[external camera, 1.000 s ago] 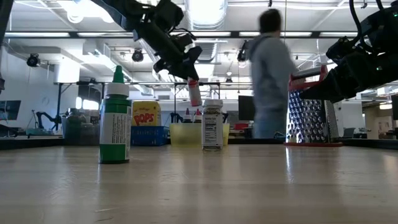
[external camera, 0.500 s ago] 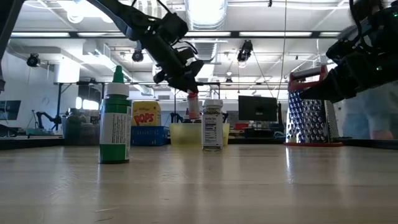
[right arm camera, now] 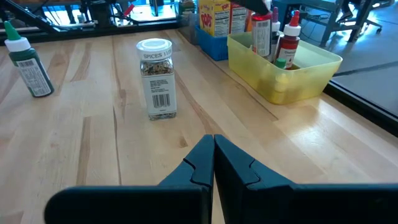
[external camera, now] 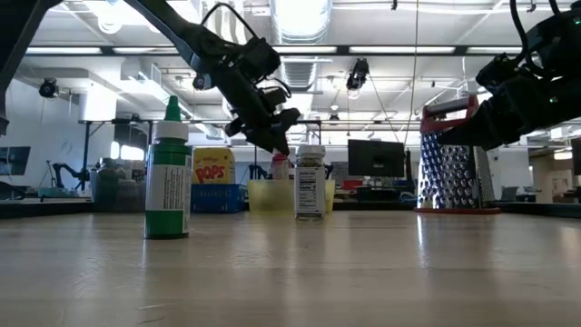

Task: Pick & Place Kitchen Items
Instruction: Put the pink food coloring bottle into the yellow bin

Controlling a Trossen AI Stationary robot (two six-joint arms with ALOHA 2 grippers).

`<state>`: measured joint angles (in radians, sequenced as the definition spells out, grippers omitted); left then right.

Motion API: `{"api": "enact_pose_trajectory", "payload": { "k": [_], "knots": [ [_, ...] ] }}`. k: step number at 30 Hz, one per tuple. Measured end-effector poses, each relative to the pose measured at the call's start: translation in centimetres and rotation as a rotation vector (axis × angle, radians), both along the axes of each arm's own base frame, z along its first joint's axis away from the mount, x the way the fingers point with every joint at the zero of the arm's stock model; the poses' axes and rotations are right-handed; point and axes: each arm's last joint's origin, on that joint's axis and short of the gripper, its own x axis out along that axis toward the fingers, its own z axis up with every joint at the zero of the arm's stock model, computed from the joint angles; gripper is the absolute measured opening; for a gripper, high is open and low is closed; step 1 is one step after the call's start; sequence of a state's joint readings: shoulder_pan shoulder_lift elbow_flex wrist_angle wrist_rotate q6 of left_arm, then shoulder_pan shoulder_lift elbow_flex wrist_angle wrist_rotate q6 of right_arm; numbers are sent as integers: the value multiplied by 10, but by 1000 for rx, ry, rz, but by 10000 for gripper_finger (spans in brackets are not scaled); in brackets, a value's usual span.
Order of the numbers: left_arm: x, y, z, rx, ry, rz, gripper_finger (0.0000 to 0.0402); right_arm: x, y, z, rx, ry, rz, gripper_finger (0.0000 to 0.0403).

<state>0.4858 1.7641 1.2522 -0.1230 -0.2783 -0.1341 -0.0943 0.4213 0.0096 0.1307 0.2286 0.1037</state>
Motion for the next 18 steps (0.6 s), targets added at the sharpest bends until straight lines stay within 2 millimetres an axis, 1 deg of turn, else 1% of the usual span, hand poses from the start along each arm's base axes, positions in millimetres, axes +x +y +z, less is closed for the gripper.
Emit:
{"api": "enact_pose_trajectory", "payload": {
  "k": [8,18],
  "knots": [
    [4,2,-15,-25,31,6,135,0,0,0,0,0,0,8],
    [5,5,-24,-57,41,4,135,0,0,0,0,0,0,8]
  ]
}}
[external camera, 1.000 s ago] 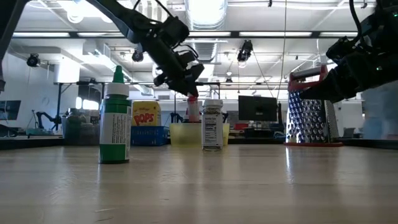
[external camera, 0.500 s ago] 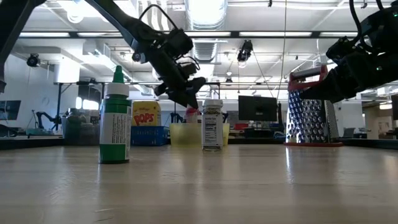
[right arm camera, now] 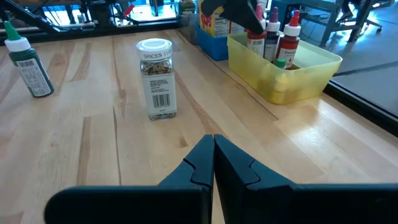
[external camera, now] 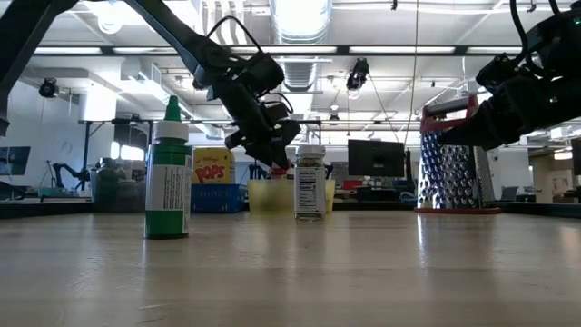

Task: Pick & Place Kitchen Items
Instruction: Put the pink food coloring bottle into the yellow bin

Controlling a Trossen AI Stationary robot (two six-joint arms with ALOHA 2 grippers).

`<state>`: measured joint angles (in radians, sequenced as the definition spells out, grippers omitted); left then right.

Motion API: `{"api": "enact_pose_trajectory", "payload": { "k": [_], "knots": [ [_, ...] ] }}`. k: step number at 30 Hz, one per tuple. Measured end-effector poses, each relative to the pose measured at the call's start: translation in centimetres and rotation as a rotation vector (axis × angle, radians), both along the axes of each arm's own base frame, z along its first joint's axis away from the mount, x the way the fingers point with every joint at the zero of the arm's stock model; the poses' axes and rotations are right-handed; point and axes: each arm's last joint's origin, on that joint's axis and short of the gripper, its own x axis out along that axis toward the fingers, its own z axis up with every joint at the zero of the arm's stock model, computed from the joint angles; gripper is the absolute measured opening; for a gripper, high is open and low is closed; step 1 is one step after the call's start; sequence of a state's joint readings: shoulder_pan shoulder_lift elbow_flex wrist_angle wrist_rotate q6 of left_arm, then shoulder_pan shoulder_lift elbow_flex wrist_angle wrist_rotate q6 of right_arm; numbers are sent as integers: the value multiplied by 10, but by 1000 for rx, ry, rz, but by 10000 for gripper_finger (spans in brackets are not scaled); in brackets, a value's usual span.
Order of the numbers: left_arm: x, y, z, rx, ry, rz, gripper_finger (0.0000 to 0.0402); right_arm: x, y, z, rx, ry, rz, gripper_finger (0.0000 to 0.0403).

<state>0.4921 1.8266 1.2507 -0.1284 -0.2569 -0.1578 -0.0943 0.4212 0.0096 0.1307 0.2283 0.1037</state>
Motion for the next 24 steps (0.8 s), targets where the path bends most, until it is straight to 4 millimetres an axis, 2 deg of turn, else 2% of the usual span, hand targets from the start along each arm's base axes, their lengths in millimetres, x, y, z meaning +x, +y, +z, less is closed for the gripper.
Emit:
{"api": "enact_pose_trajectory", "payload": {
  "k": [8,24],
  "knots": [
    [2,2,-10,-15,15,6,135,0,0,0,0,0,0,8],
    [1,2,-11,-22,11,18,146,0,0,0,0,0,0,8]
  ]
}}
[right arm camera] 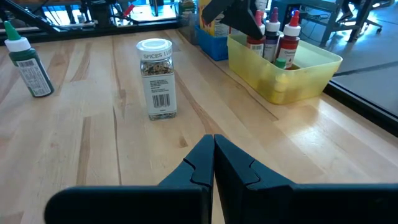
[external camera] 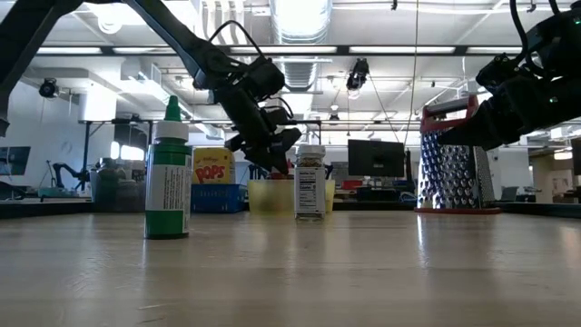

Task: Pick & Place Kitchen Items
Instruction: Put the pink food coloring bottle into the yellow bin, then put the white seasoning bottle into the blue bin

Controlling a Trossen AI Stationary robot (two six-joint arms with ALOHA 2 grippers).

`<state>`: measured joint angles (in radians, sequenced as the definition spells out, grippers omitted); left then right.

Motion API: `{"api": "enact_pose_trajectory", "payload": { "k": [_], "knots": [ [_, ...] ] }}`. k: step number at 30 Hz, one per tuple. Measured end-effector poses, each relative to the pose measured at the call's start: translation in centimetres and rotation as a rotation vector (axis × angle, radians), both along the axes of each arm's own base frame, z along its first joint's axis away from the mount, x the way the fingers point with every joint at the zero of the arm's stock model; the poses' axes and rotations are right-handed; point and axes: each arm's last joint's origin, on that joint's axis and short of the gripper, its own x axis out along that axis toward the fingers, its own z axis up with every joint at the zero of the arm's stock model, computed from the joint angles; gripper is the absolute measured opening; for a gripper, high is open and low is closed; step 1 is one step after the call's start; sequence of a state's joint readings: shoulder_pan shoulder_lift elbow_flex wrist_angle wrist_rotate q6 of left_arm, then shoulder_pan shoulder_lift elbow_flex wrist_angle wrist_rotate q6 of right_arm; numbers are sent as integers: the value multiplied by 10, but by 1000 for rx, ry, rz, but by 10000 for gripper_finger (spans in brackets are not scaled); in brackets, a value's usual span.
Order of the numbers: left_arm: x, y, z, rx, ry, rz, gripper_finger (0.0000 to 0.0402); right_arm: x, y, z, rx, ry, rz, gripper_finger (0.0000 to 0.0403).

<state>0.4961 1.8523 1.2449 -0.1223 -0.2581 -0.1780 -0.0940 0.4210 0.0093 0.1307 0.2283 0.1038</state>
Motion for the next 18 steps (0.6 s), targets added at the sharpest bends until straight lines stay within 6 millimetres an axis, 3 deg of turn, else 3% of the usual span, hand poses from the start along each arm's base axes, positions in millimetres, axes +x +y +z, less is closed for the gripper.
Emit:
{"api": "enact_pose_trajectory", "payload": {
  "k": [11,18],
  "knots": [
    [-1,-1,1,5,15,-16,199,0,0,0,0,0,0,8],
    [-2,-1,22,23,-17,-16,198,0,0,0,0,0,0,8]
  ]
}}
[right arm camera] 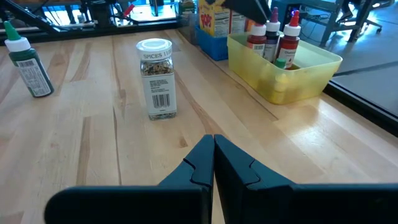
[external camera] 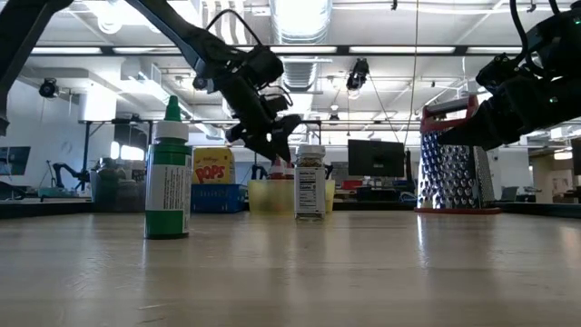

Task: Pick & Place Kitchen Items
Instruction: Put the white seasoning bottle into the blue bin

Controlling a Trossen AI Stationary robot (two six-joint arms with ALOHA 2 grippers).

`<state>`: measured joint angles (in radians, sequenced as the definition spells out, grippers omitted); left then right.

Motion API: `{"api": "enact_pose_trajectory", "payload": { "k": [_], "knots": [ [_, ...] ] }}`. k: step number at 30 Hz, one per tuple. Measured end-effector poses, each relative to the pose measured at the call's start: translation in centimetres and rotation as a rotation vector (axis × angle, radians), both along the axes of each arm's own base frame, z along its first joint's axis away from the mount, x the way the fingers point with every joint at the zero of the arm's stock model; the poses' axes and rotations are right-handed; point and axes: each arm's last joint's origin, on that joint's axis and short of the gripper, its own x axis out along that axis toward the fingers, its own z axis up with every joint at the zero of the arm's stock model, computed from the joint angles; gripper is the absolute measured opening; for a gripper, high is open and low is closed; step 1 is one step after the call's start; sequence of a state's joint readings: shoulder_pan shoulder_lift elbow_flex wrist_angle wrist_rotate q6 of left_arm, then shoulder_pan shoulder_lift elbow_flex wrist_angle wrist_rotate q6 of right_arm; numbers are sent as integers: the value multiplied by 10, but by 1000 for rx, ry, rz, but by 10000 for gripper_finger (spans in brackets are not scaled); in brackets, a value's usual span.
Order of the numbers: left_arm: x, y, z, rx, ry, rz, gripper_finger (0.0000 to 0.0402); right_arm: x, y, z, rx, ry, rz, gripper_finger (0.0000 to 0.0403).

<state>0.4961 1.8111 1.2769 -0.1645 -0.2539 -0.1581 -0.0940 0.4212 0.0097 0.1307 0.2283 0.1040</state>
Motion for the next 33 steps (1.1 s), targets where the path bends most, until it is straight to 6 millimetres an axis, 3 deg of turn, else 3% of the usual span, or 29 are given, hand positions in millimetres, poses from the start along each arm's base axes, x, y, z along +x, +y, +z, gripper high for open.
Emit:
{"api": "enact_pose_trajectory", "payload": {
  "k": [10,21,33],
  "knots": [
    [-10,-9,43,-3,-33,-60,199,0,0,0,0,0,0,8],
    [-26,-40,86,11,-89,-192,200,0,0,0,0,1,0,8],
    [-22,-87,91,-6,-12,-449,200,0,0,0,0,0,0,8]
  ]
}}
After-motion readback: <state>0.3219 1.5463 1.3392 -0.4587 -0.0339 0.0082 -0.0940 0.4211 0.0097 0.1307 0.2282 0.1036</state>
